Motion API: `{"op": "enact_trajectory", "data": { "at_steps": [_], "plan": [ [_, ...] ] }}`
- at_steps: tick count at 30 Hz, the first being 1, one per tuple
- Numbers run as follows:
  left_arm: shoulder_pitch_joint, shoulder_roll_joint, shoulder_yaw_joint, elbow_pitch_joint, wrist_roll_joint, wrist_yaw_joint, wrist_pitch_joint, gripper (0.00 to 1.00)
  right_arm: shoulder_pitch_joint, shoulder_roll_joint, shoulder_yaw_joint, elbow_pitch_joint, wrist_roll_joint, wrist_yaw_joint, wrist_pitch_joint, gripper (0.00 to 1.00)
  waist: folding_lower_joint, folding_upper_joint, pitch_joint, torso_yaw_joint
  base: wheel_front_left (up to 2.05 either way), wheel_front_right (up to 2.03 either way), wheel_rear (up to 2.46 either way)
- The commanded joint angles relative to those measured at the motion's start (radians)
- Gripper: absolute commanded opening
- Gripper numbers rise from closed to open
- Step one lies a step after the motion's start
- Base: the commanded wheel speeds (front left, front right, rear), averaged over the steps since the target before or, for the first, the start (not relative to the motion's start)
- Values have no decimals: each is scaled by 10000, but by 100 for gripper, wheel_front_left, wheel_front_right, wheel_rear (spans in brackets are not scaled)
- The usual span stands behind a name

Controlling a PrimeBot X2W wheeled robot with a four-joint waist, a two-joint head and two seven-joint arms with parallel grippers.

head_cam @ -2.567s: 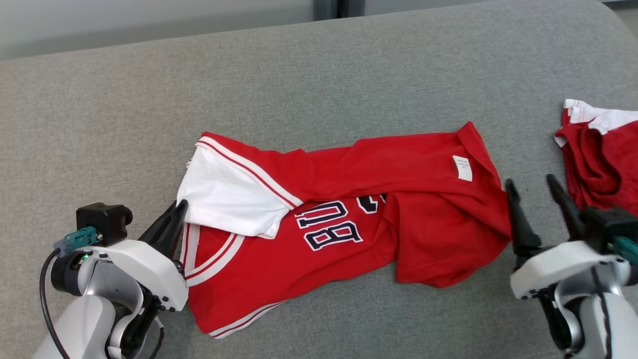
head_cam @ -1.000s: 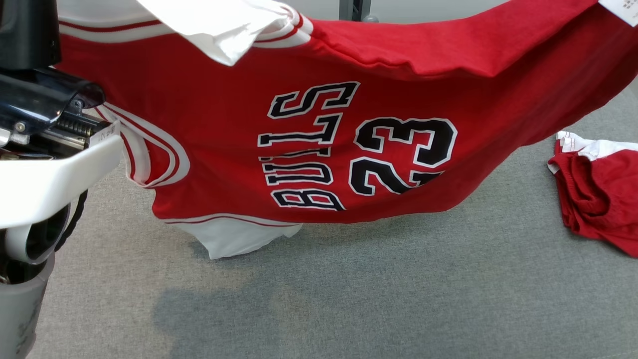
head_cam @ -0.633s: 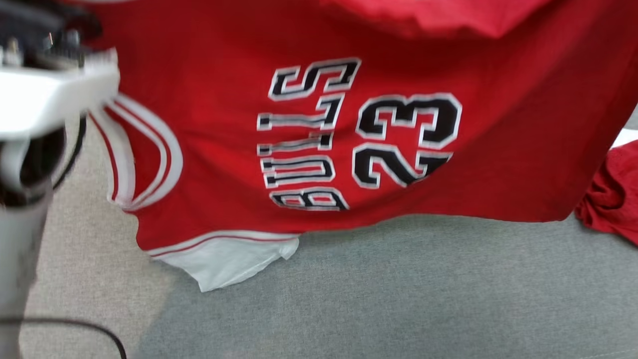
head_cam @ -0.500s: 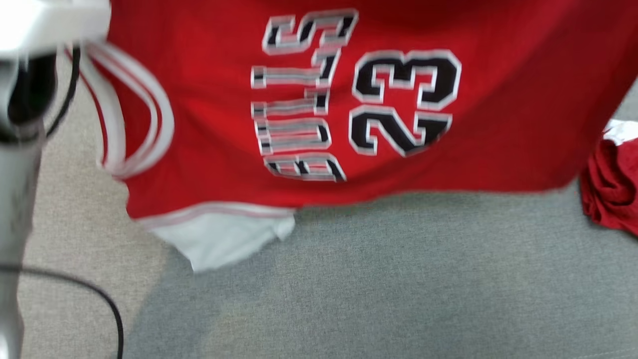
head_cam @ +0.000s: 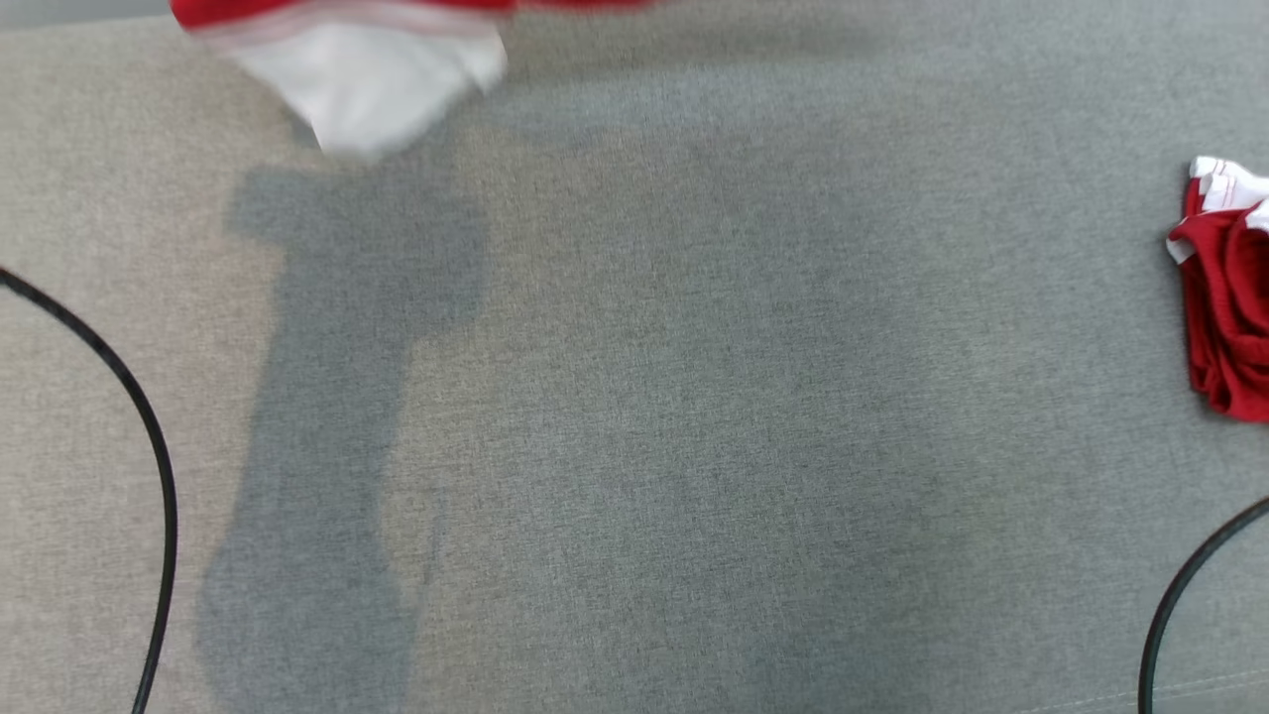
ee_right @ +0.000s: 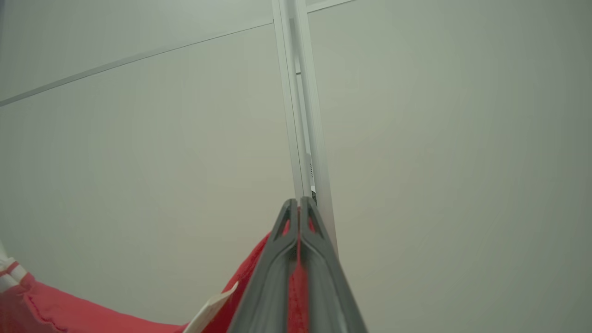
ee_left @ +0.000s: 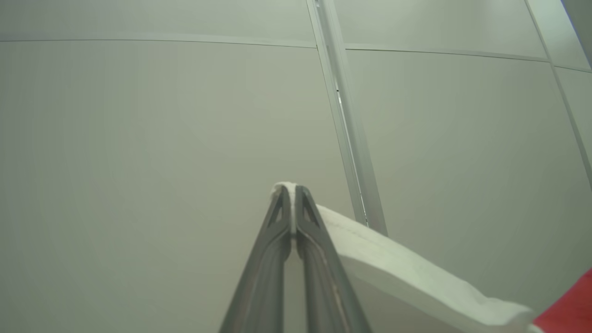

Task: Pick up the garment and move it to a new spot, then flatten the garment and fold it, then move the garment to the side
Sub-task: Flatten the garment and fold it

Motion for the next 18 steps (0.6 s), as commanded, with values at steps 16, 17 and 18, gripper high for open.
{"op": "enact_trajectory", "data": {
  "at_steps": [16, 17, 18],
  "plan": [
    [2777, -1201, 824, 2684, -1323, -503, -101, 0, 1611, -205, 1265, 2187, 811, -4, -142, 0, 0, 0, 1063, 459, 0, 0, 0],
    [3188, -1258, 910, 2582, -1361, -505, -101, 0, 1963, -258, 1400, 2099, 958, -4, -144, 0, 0, 0, 1040, 466, 0, 0, 0],
    [3601, -1333, 1051, 2470, -1475, -509, -101, 0, 2321, -327, 1464, 1965, 1094, -4, -144, 0, 0, 0, 1012, 477, 0, 0, 0]
  ]
}}
